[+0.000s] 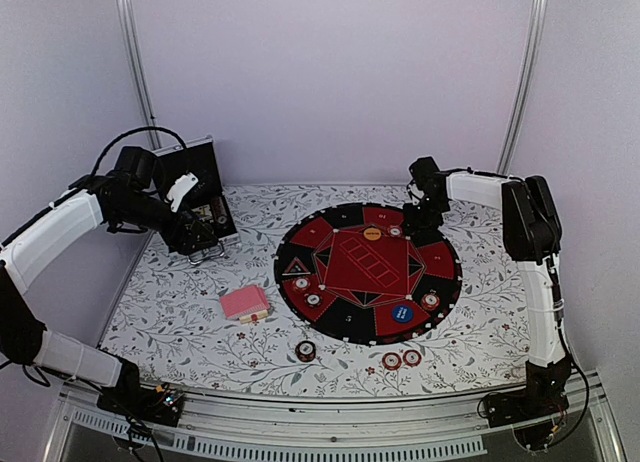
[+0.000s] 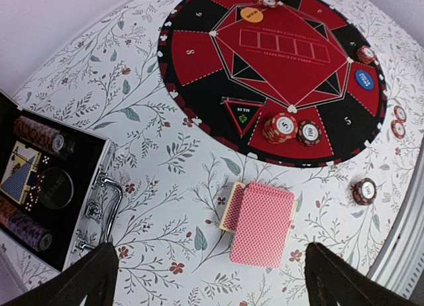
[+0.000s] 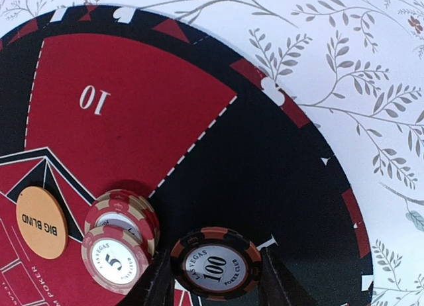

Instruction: Distribute texas hold em gaming equipment

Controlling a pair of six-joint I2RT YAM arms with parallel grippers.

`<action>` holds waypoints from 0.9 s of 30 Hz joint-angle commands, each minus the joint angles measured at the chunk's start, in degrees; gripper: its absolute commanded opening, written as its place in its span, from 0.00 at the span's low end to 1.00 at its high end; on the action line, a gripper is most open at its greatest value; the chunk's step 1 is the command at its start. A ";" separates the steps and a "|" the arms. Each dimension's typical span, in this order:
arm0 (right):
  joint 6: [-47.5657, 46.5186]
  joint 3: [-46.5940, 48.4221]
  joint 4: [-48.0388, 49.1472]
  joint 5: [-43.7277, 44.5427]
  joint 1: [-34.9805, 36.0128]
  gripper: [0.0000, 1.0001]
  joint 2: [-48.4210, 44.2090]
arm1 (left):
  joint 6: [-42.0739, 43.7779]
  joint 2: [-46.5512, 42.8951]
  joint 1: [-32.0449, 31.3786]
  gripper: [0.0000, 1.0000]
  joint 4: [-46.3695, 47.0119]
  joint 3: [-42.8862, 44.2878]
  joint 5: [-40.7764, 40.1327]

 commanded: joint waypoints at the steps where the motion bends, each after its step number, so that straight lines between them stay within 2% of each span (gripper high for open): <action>1: -0.56 1.70 -0.51 -0.19 -0.26 0.53 1.30 | 0.53 -0.03 -0.55 1.00 0.63 1.35 -0.31; 6: -0.58 2.19 -1.14 0.49 -0.28 0.66 -0.75 | 0.26 -0.46 -0.51 1.00 0.56 1.17 -0.10; 13: -0.07 1.25 -1.92 1.06 2.17 0.67 -8.84 | 0.17 -1.18 -0.55 1.00 0.33 0.82 -0.23; 17: -0.13 -1.95 -2.07 1.99 8.28 0.67 -15.23 | 0.02 -1.14 -0.55 1.00 0.98 0.33 -1.31; 22: 1.16 -9.05 -1.78 2.85 20.59 0.74 -23.01 | -0.30 -0.96 -0.40 1.00 1.78 -0.35 -1.94; 26: 3.23 -13.67 -1.58 -0.25 30.46 0.81 -25.96 | -0.26 -0.55 -0.38 1.00 2.03 -0.70 -2.43; 27: 3.94 -14.48 -1.41 -3.91 32.44 0.84 -25.95 | -0.26 -0.40 -0.38 1.00 2.04 -0.78 -2.45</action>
